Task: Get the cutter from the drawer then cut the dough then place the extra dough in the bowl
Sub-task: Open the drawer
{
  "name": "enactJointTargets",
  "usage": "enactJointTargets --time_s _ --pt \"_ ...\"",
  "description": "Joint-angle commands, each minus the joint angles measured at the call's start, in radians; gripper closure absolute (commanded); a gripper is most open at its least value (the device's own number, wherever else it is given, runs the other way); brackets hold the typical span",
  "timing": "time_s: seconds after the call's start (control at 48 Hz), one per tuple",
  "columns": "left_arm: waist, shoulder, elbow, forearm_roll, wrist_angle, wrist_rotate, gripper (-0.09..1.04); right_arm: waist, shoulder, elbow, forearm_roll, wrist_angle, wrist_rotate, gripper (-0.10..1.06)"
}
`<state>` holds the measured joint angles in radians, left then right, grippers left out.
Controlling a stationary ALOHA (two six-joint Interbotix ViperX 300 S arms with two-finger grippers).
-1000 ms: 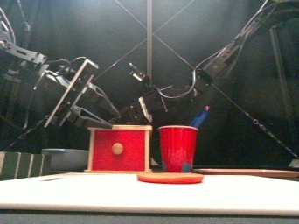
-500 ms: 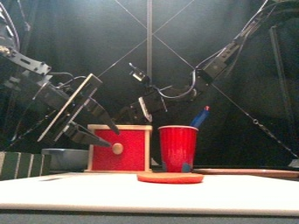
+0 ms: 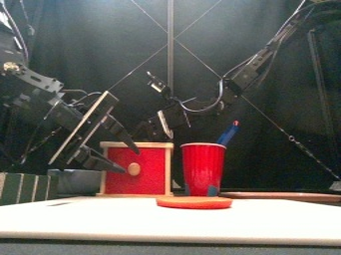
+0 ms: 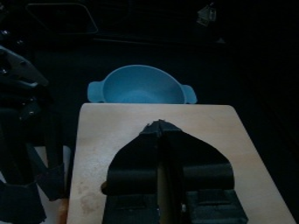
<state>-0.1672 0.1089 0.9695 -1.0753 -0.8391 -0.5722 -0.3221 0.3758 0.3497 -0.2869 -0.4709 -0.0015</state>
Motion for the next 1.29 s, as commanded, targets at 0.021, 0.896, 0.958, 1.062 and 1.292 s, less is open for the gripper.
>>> enactJointTargets --time_s 0.021,0.896,0.958,1.062,1.292 --pt "0.02 -0.008 -0.014 0.009 0.021 -0.014 0.1 0.003 -0.015 -0.012 0.0 0.002 -0.003 0.98" --pt "0.083 0.049 -0.061 0.058 0.023 -0.02 0.12 0.023 -0.006 -0.021 0.005 0.002 -0.003 0.98" --pt "0.081 0.049 -0.06 0.06 0.021 -0.018 0.12 0.023 -0.006 -0.02 0.005 0.002 -0.003 0.98" --pt "0.081 0.051 -0.058 0.066 0.023 -0.017 0.13 0.025 -0.006 -0.021 0.005 0.002 -0.003 0.98" --pt "0.081 0.063 -0.063 0.072 0.031 -0.018 0.18 0.025 -0.006 -0.02 0.006 0.002 -0.003 0.98"
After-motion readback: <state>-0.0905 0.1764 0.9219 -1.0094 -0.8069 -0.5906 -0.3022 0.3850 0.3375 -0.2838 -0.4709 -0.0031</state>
